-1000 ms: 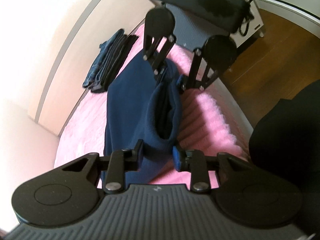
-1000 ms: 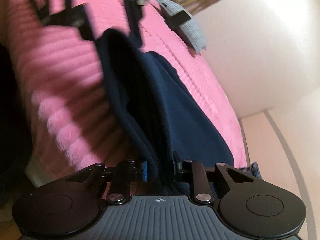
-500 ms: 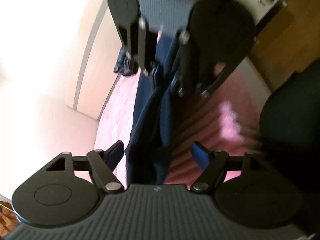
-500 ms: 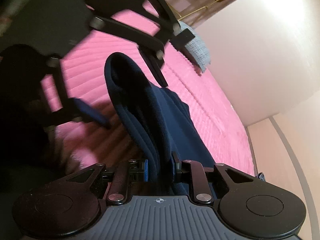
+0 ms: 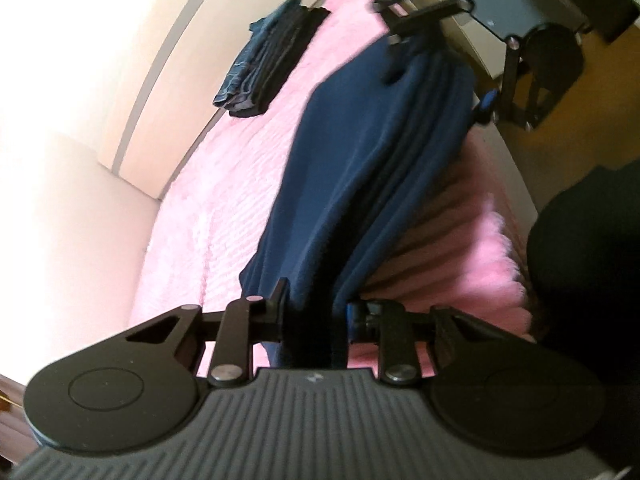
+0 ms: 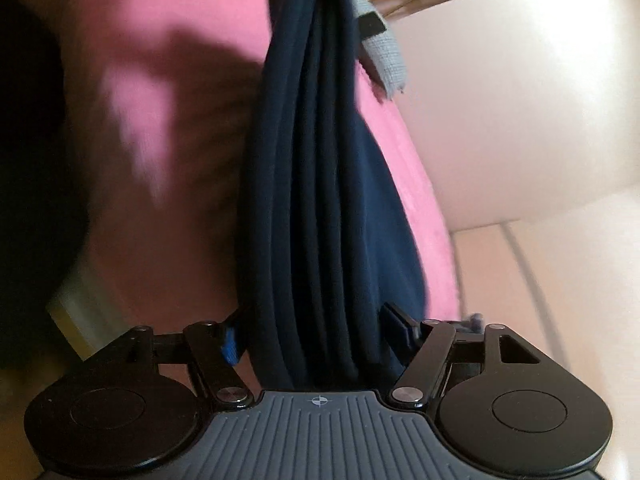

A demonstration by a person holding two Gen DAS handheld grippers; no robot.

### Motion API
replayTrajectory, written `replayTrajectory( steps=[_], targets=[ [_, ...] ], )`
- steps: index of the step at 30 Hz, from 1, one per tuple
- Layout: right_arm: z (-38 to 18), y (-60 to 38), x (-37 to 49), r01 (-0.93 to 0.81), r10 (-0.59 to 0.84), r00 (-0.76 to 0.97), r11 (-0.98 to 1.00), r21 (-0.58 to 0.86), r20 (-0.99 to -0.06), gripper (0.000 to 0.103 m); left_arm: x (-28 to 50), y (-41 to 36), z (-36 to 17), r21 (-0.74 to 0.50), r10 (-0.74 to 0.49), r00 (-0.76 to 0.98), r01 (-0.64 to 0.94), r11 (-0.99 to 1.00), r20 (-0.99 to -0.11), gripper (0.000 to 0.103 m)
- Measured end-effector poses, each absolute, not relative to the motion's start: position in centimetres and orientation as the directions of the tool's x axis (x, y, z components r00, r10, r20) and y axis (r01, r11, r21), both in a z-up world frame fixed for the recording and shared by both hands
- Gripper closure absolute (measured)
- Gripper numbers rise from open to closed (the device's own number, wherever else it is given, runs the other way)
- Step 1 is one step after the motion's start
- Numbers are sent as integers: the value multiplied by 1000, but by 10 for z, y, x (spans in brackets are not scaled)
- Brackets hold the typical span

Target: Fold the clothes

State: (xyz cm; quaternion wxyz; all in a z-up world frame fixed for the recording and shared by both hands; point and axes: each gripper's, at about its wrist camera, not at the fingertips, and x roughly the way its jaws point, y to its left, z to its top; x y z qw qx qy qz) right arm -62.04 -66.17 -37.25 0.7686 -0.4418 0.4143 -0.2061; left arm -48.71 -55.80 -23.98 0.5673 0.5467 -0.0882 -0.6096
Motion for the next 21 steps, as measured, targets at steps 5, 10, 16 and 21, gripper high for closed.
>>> replayTrajectory(
  steps=[5,10,16,21],
  targets=[
    [-354,-665,-623,-48,-682,566,533,-845,-462,77,-467,-556,-229,710,-786,210,603,-365,-582,80],
    [-291,-662,-567,9,-632,671,529,-849,-387,80,-429,-549,-197,732,-799,261,614,-296,-542,81],
    [-214,-656,-489,69,-549,798,491,-869,-247,80,-353,-509,-127,818,-799,455,569,-78,-393,81],
    [-224,-600,-443,14,-416,877,518,-855,-238,80,-341,-423,-128,868,-747,571,496,-18,-341,81]
  ],
)
